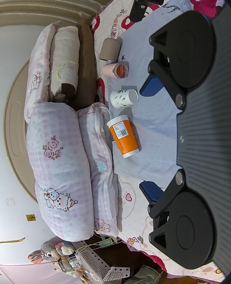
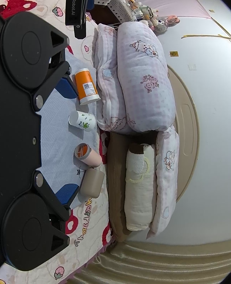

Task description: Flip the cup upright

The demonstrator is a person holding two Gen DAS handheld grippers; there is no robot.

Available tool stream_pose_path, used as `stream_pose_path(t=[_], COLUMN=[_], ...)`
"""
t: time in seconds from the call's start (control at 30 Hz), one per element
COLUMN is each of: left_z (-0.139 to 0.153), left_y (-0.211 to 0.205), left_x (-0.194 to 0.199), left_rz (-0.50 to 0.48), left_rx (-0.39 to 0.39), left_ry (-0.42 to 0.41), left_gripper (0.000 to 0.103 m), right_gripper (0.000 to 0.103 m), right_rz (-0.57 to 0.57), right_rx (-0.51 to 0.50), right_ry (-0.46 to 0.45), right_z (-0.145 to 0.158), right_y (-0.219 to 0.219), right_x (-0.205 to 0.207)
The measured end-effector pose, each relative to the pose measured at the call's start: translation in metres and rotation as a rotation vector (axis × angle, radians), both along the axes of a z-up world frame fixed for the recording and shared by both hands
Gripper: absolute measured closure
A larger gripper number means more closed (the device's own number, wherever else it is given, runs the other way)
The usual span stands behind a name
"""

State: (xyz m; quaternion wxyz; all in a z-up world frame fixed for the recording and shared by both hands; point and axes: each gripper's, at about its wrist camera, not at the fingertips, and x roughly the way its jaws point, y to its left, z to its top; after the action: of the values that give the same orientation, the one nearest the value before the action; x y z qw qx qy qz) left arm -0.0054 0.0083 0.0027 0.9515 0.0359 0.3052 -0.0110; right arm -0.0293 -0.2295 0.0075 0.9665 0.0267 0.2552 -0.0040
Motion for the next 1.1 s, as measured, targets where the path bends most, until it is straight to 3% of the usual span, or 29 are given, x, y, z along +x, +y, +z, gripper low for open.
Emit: stream_pose_path(t=[0.53,0.8,1.0,1.1], left_z=[-0.004,0.003,-0.003,-0.009], left_y=[0.008,0.01,0.006,0.004], left_x=[0.0,0.03,0.07,0.097], left_rz=[0.007,-0.054,-0.181,-0.248], left_rx=[0.003,0.024,0.097,0.097], left_ry=[0.014,0.022,0.064,0.092], left_gripper=[0.0,0.0,0.0,0.0], right_gripper=[0.0,0.0,0.0,0.0], right_rz=[0.049,0.237,0.453,0.543], right_rx=[-0.004,-0.022,0.016,0.008], right_ry=[0.01,-0.012,0.064,0.104], right_z=[-0.004,0.003,-0.005,-0.016], right_y=[0.002,0.015,0.032,0.045], right_x=[0.002,0.025,0.073,0.098])
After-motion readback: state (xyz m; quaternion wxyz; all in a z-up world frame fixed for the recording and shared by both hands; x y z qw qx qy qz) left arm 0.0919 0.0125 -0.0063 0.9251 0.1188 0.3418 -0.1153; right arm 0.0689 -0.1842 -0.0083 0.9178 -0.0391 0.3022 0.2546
